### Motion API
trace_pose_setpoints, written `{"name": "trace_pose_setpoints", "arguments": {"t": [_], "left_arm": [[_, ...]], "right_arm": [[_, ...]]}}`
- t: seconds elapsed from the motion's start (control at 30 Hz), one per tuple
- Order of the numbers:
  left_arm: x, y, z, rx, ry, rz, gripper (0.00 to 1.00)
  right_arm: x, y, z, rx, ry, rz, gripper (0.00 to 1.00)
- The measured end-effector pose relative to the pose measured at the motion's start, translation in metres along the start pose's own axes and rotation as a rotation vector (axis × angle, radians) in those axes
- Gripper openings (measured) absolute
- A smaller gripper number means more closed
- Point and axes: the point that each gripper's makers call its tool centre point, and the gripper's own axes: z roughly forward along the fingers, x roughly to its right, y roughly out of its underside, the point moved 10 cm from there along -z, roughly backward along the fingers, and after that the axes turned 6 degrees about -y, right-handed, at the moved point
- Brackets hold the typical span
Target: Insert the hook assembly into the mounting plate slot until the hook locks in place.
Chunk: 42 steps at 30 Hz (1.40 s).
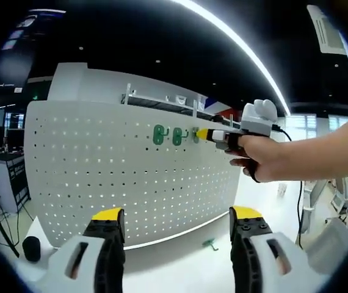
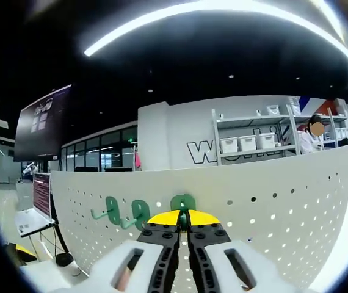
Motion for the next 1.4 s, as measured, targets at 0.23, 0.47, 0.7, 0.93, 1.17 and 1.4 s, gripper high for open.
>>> {"name": "trace_pose_setpoints", "arguments": {"t": [0.23, 0.47, 0.7, 0.93, 1.17, 1.4], "left_arm": [[-0.001, -0.002, 0.001, -0.004, 0.003, 0.003, 0.71], [-0.001, -0.001, 0.0, -0.007, 0.001, -0.001, 0.71], [-0.003, 0.0, -0.005, -0.014, -0.002, -0.003, 0.71], [-0.004, 0.002, -0.006, -0.015, -0.006, -0.014, 0.7], [-0.006, 0.003, -0.008, -0.012, -0.013, -0.022, 0.69], [-0.005, 0.003, -0.008, -0.014, -0.013, -0.023, 0.69]], "right_arm": [[-0.002, 0.004, 0.002, -0.007, 0.001, -0.003, 0.01], [-0.007, 0.006, 0.005, -0.004, 0.033, -0.019, 0.02], [-0.013, 0.007, 0.007, 0.011, 0.11, 0.016, 0.02], [-0.015, 0.008, 0.008, 0.011, 0.132, 0.03, 0.02], [-0.014, 0.007, 0.009, 0.004, 0.129, 0.028, 0.03], [-0.012, 0.009, 0.007, 0.01, 0.097, 0.036, 0.04]]}}
